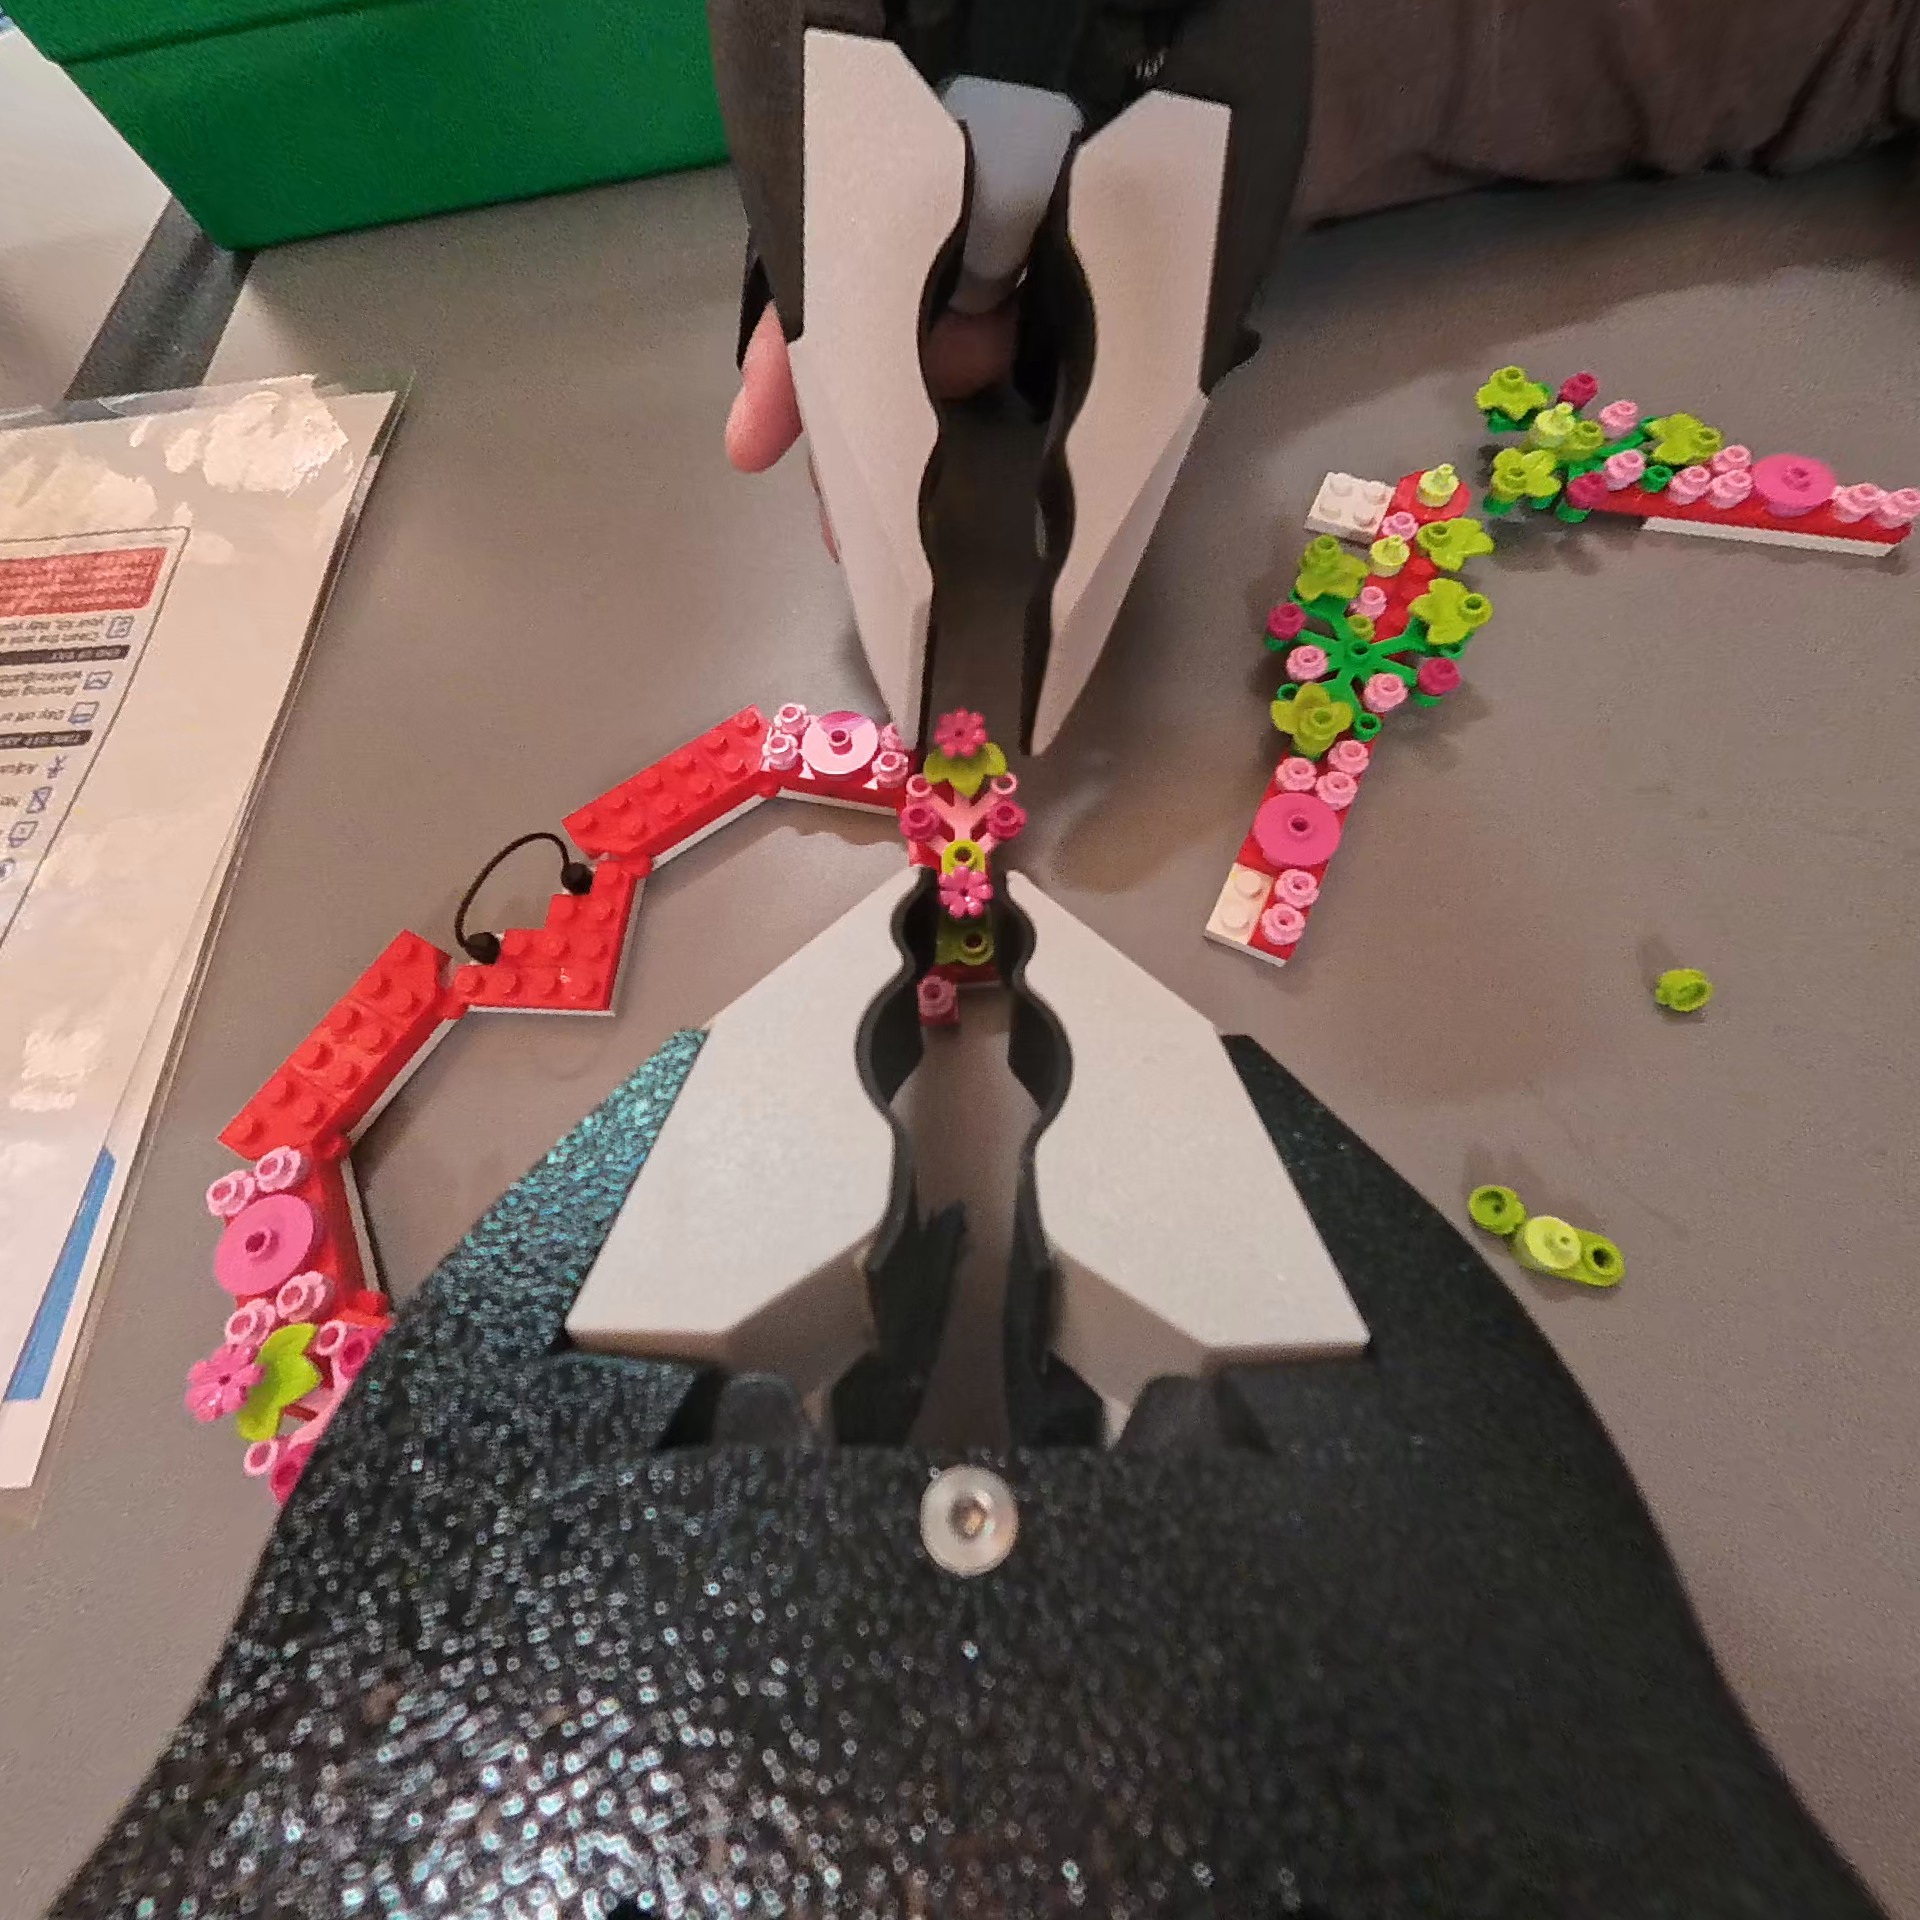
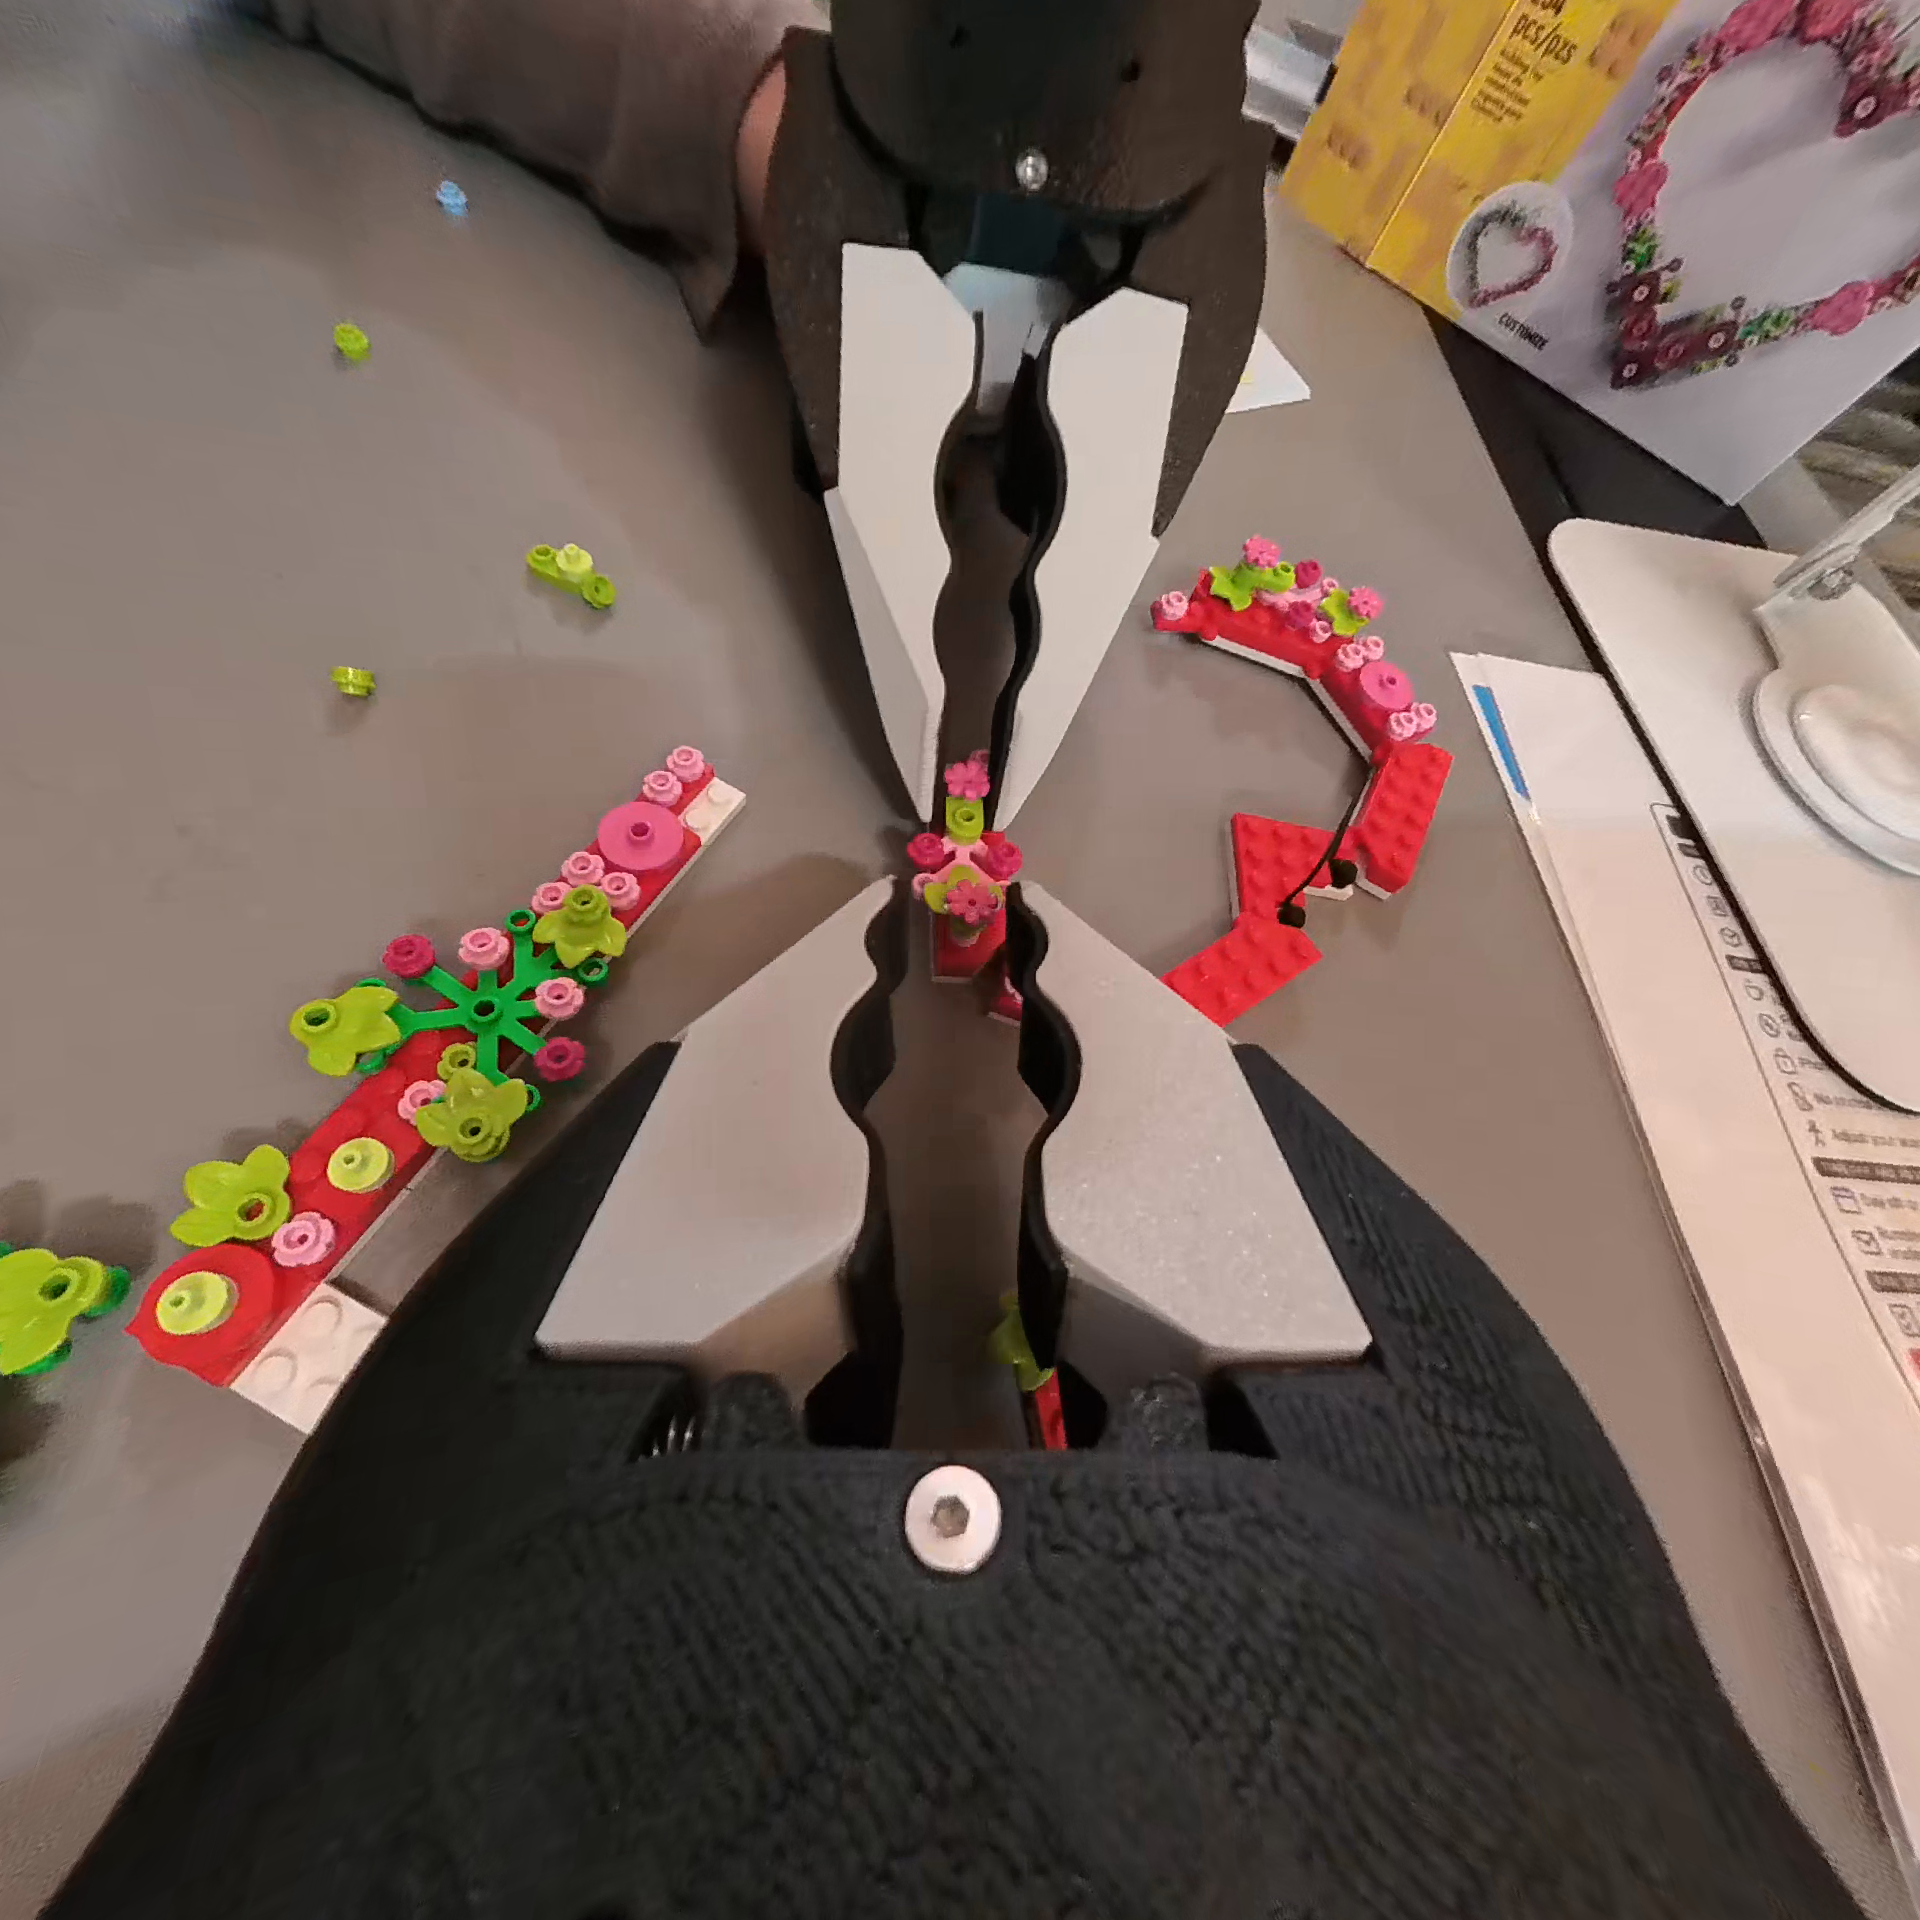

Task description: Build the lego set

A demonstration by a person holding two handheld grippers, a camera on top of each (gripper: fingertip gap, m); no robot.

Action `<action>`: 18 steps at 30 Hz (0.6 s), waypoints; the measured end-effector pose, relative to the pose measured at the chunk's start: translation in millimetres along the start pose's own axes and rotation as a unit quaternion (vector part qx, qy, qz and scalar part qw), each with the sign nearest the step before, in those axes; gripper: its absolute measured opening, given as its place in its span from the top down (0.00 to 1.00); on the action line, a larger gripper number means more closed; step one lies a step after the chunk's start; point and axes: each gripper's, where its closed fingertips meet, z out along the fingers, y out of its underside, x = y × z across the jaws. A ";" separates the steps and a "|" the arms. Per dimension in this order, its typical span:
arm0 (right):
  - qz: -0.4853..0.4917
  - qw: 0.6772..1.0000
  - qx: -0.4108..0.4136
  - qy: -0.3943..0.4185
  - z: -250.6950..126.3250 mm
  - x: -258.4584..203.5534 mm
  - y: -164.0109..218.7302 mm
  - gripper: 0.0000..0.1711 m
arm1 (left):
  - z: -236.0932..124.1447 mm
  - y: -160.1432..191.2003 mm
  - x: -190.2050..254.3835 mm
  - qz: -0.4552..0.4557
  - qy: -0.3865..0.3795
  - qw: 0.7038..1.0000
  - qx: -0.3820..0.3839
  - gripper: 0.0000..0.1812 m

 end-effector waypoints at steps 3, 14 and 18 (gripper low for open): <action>0.004 1.000 -0.011 -0.002 2.1 0.3 2.7 0.92 | 0.0 0.0 0.5 0.001 0.002 1.000 0.000 0.96; 0.006 1.000 -0.023 0.005 4.5 2.3 5.9 0.93 | -1.9 -0.7 2.3 0.010 -0.001 1.000 0.005 0.78; 0.007 1.000 -0.024 0.005 4.6 2.5 5.9 0.93 | 4.4 7.0 4.6 -0.009 0.010 0.999 -0.030 0.73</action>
